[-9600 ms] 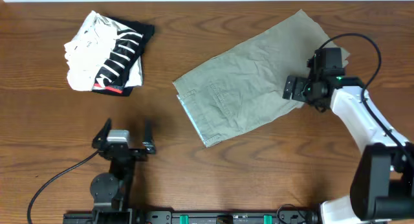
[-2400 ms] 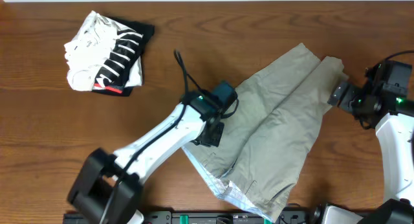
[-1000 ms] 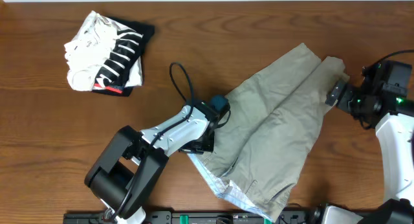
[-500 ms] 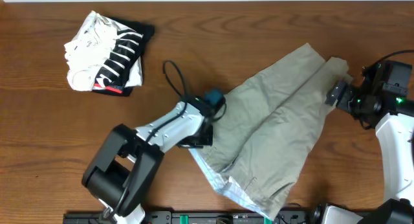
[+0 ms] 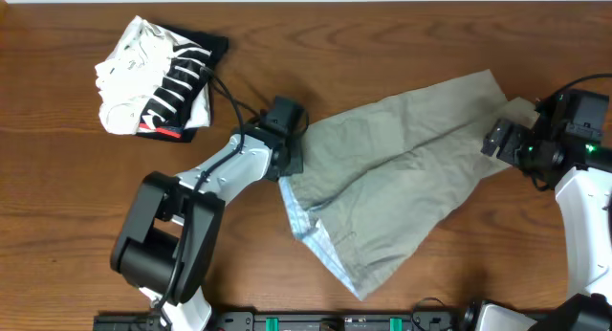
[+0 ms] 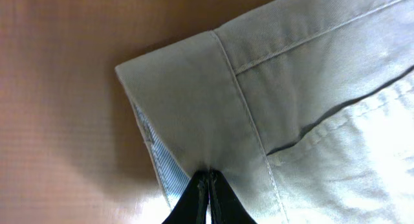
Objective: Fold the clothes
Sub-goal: 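Grasp the shorts' right leg hem with the right gripper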
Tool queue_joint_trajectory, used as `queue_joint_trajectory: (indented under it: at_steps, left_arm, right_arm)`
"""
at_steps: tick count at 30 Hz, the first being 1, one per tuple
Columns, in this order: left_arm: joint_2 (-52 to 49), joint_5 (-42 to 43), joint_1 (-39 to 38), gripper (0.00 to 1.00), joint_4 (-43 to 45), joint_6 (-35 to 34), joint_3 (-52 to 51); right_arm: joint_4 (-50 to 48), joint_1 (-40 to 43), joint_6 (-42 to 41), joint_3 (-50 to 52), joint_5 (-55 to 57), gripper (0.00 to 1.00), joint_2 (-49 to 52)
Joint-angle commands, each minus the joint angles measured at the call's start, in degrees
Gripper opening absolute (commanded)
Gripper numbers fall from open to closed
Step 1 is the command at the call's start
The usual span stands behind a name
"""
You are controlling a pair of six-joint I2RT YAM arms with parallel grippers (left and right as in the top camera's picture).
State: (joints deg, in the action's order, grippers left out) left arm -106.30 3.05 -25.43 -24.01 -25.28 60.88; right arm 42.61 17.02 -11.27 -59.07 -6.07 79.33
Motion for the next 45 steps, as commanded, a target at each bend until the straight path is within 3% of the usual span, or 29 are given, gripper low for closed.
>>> queue_joint_trajectory:
  at_steps: [1, 9, 16, 21, 24, 29, 32, 45]
  left_arm:
    - [-3.0, -2.0, 0.3, 0.06, 3.2, 3.2, -1.1]
    - [-3.0, -2.1, 0.3, 0.06, 5.7, 3.3, -1.1]
    - [-3.0, -2.1, 0.3, 0.06, 4.7, 5.1, -1.1]
    - [-3.0, -2.1, 0.3, 0.06, 4.7, 5.1, -1.1]
    - [-3.0, -2.1, 0.3, 0.06, 4.7, 5.1, -1.1]
    - [-3.0, -2.1, 0.3, 0.06, 4.6, 5.1, -1.1]
    - [-3.0, -2.1, 0.3, 0.06, 4.6, 5.1, -1.1]
    - [-3.0, -2.1, 0.3, 0.07, 4.4, 5.1, -1.1]
  right_arm:
    - [-0.9, 0.4, 0.3, 0.4, 2.0, 0.99, 0.6]
    - [-3.2, 7.7, -2.0, 0.4, -0.3, 0.99, 4.9]
    - [-6.3, 18.8, 0.4, 0.9, -12.2, 0.81, 9.1]
    - [-16.0, 23.0, 1.4, 5.7, -21.6, 0.73, 14.8]
    - [-22.6, 23.8, 4.7, 8.3, -28.1, 0.72, 18.7]
    - [-24.7, 23.7, 5.4, 8.5, -28.9, 0.67, 21.6]
    - [-25.6, 23.6, 5.4, 8.5, -28.9, 0.50, 21.6]
    - [-28.2, 23.6, 4.5, 8.5, -31.8, 0.47, 21.6]
